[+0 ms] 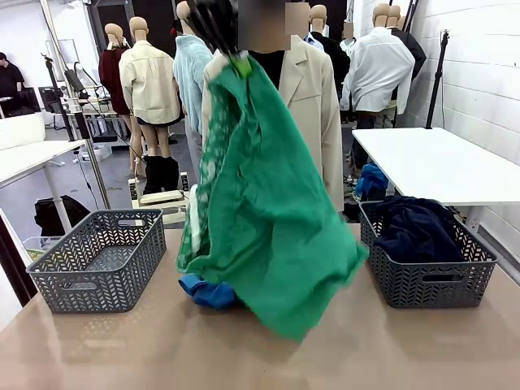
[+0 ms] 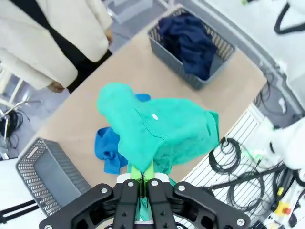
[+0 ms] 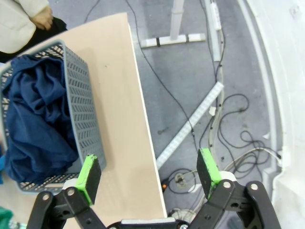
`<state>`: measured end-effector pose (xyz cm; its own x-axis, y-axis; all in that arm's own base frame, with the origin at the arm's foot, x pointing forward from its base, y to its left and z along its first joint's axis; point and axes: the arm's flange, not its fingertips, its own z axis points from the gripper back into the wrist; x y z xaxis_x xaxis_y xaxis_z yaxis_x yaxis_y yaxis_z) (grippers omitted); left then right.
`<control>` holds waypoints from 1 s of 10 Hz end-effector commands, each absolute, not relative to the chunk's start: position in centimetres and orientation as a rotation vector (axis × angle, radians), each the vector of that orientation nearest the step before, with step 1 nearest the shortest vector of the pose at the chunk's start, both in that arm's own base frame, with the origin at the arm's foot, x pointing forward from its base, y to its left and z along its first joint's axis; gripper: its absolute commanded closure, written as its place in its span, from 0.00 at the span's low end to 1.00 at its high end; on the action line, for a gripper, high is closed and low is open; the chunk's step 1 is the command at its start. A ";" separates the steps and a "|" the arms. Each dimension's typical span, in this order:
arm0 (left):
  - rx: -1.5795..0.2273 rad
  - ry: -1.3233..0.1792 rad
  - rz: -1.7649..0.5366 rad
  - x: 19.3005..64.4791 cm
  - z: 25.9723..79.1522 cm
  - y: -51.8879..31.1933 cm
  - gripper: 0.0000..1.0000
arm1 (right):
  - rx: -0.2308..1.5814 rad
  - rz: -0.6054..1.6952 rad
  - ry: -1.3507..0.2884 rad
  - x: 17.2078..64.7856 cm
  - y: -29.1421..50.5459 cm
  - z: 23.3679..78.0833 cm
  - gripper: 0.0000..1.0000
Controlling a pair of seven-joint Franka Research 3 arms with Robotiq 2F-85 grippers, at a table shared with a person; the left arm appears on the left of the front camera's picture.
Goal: Sort the tops and bottoms.
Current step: Lift clothes from the center of the table with your left hand, then sort the clothes according to human instructions.
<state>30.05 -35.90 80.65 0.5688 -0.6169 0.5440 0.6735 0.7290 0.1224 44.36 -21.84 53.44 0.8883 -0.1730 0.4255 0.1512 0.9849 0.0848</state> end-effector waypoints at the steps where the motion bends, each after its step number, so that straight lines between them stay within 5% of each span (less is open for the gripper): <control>1: -0.108 -0.631 -0.654 29.0 82.9 -34.4 1.00 | 0.037 -0.181 -0.434 44.3 -21.7 53.5 0.00; 4: -0.071 -0.690 -0.628 25.2 85.1 -34.4 1.00 | 0.037 -0.181 -0.434 44.3 -21.7 53.5 0.00; 10: -0.114 -0.688 -0.653 26.0 85.3 -33.9 1.00 | 0.037 -0.181 -0.434 44.3 -21.7 53.5 0.00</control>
